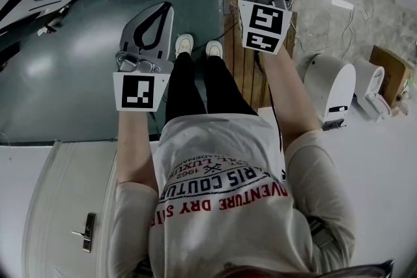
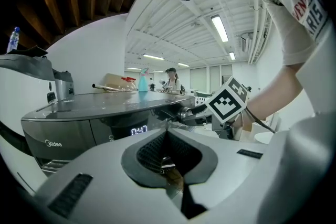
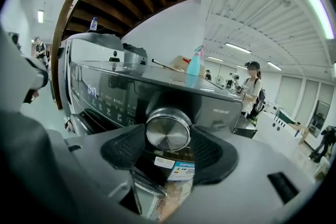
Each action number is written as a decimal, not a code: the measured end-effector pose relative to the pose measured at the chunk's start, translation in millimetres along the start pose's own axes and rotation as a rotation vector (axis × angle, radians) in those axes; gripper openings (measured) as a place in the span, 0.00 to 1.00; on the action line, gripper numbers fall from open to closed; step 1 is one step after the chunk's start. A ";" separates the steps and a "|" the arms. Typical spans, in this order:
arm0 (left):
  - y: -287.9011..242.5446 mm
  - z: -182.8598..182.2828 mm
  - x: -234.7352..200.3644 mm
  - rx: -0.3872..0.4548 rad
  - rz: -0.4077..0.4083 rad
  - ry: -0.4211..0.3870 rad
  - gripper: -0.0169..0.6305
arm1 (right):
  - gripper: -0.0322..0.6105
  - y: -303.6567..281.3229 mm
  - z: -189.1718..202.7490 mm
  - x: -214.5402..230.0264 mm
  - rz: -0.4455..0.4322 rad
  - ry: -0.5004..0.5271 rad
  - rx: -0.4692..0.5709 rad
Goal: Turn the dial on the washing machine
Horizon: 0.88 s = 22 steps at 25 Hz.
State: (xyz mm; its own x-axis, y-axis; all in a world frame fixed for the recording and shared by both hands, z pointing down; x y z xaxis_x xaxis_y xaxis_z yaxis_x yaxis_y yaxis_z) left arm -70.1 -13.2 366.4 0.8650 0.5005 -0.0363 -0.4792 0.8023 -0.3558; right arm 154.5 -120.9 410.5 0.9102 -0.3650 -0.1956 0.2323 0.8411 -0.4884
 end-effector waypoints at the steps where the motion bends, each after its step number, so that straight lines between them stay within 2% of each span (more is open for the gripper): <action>1: -0.1 0.2 0.0 0.001 0.000 0.004 0.05 | 0.50 0.0 1.2 1.2 -0.002 -0.012 0.001; 6: 0.0 -0.7 -2.0 0.011 -0.004 0.021 0.05 | 0.50 -0.3 4.7 9.2 -0.045 -0.154 0.002; 9: -0.7 -2.6 -3.7 0.019 -0.007 0.024 0.05 | 0.50 0.0 6.2 9.5 -0.054 -0.152 0.013; 14: -2.5 -7.4 -4.8 0.028 -0.010 0.023 0.05 | 0.52 5.8 3.1 -1.6 -0.012 0.015 0.041; 22: -5.0 -7.2 -5.3 0.030 -0.018 0.023 0.05 | 0.52 5.2 4.0 -9.9 0.040 0.354 0.066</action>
State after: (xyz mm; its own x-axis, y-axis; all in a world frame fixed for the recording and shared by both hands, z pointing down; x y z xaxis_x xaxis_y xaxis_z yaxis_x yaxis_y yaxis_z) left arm -71.2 -22.3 361.7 0.8764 0.4788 -0.0519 -0.4678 0.8206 -0.3284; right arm 148.1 -111.4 413.3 0.7467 -0.4372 -0.5012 0.2313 0.8773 -0.4206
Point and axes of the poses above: the fingertips, and each gripper's own axes: y backward along the fingers, x to its right, z out of its underside, the point moved 10 cm from there along y, backward along the fingers, and after that the axes turned 2 degrees about y, right-handed, at the moved point
